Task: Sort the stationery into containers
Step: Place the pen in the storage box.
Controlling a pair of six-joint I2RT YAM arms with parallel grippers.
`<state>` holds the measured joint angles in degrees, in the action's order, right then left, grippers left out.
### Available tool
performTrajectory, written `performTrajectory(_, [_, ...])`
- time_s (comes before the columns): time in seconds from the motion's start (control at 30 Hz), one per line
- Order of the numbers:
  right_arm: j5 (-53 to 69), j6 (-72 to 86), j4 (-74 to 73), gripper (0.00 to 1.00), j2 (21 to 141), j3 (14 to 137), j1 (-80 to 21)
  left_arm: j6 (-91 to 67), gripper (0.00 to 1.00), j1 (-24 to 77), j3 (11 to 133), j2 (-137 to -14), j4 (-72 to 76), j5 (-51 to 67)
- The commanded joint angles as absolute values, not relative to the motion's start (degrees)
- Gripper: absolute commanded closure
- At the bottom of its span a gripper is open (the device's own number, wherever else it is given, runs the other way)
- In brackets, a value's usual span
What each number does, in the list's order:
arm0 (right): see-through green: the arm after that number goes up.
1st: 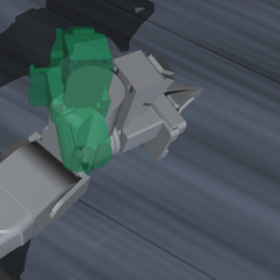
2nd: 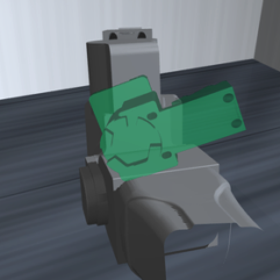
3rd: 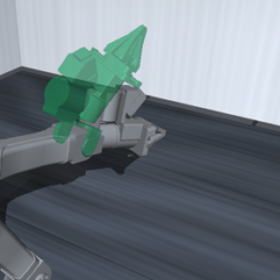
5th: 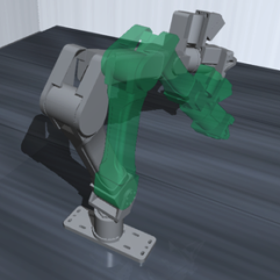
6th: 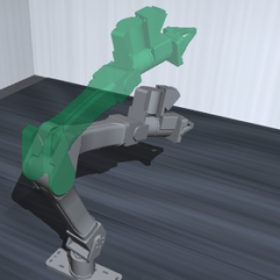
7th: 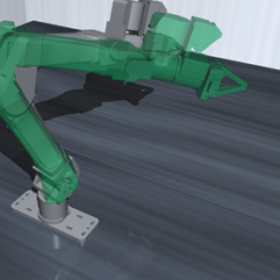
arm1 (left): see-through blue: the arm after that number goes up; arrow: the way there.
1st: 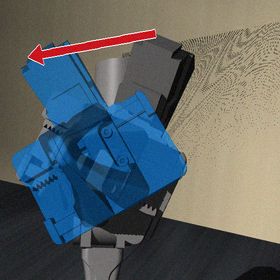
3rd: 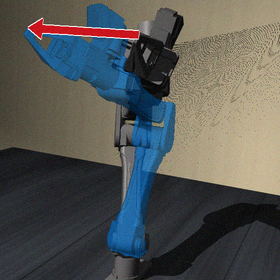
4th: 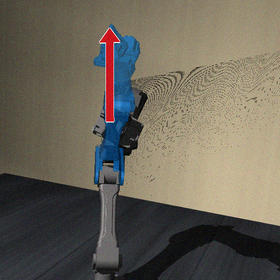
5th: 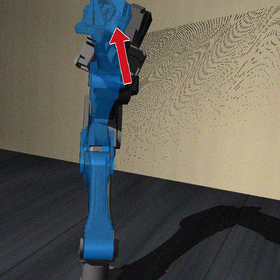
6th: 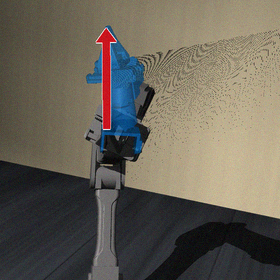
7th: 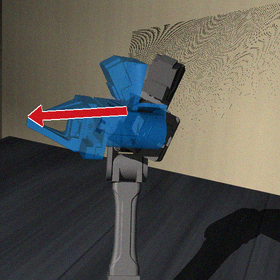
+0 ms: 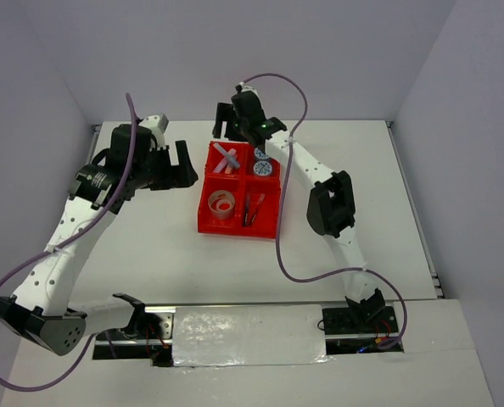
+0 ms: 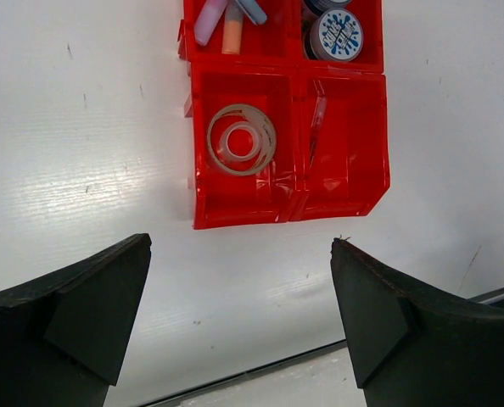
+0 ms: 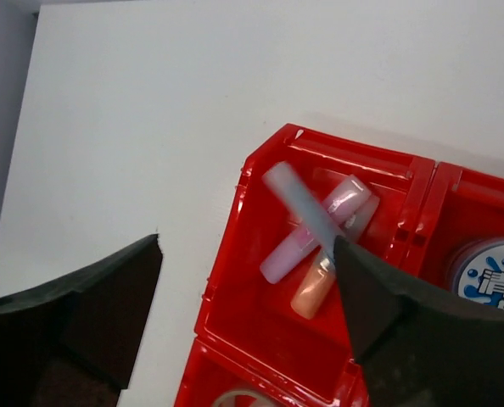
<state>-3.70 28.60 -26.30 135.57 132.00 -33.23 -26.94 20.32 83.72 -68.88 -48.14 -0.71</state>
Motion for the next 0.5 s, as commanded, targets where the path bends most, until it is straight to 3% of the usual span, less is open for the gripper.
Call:
performTrajectory(0.0, [-2.1,25.8,-24.9,0.09,131.5,132.6,-33.6,-24.9,0.01,20.0,84.3,-67.4,-48.8,-2.2])
performTrajectory(0.03, [-2.2,25.3,-24.8,0.01,130.6,132.3,-33.5,-24.9,0.01,20.0,84.9,-67.7,-49.0,-2.9])
performTrajectory(0.23, [-6.4,23.4,-30.7,0.00,119.6,133.7,-32.3,-25.5,0.01,17.1,92.8,-72.4,-53.1,-11.3])
performTrajectory(0.47, [-16.4,14.1,-43.4,0.00,89.3,118.8,-30.1,-24.8,0.01,13.3,103.8,-79.0,-55.9,-14.5])
